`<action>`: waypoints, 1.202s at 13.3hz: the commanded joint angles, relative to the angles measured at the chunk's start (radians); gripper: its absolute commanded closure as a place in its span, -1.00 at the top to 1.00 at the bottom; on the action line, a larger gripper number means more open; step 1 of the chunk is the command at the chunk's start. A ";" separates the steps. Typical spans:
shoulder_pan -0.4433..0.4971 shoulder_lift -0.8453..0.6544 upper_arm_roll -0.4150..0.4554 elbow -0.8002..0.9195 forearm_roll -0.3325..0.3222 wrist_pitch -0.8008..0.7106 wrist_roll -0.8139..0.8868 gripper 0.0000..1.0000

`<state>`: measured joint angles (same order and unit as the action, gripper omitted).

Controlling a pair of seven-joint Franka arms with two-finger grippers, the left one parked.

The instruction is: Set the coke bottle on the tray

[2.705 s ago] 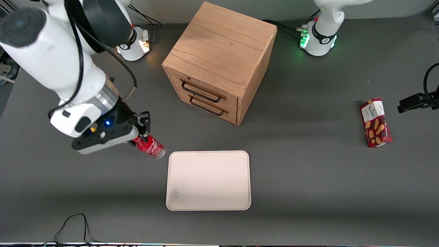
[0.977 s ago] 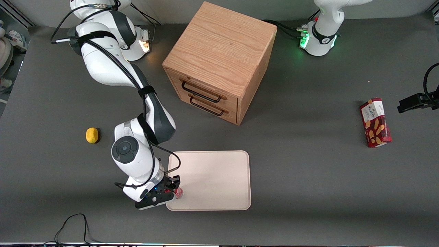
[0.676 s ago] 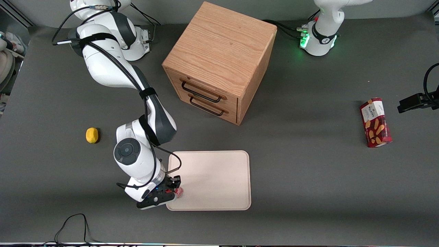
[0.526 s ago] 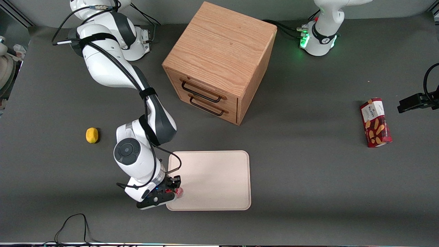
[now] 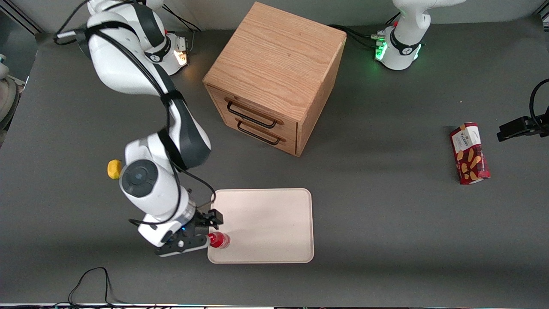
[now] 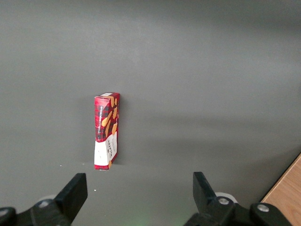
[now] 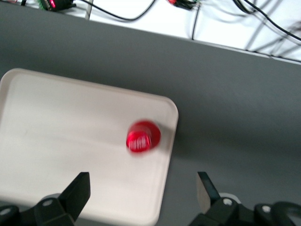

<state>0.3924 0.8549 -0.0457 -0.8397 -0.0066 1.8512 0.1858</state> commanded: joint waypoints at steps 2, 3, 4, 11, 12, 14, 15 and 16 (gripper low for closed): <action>-0.024 -0.316 0.003 -0.224 -0.010 -0.177 0.024 1.00; -0.049 -0.385 0.004 -0.281 -0.009 -0.197 0.020 1.00; -0.072 -0.455 0.007 -0.336 -0.009 -0.217 0.011 1.00; -0.271 -0.809 0.044 -0.676 -0.015 -0.254 -0.100 1.00; -0.286 -0.830 0.044 -0.699 -0.015 -0.256 -0.103 1.00; -0.317 -0.844 0.038 -0.714 -0.013 -0.254 -0.175 1.00; -0.319 -0.844 0.026 -0.714 -0.010 -0.254 -0.222 1.00; -0.317 -0.841 -0.002 -0.713 -0.001 -0.254 -0.232 1.00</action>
<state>0.0835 0.0387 -0.0253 -1.5137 -0.0082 1.5724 0.0110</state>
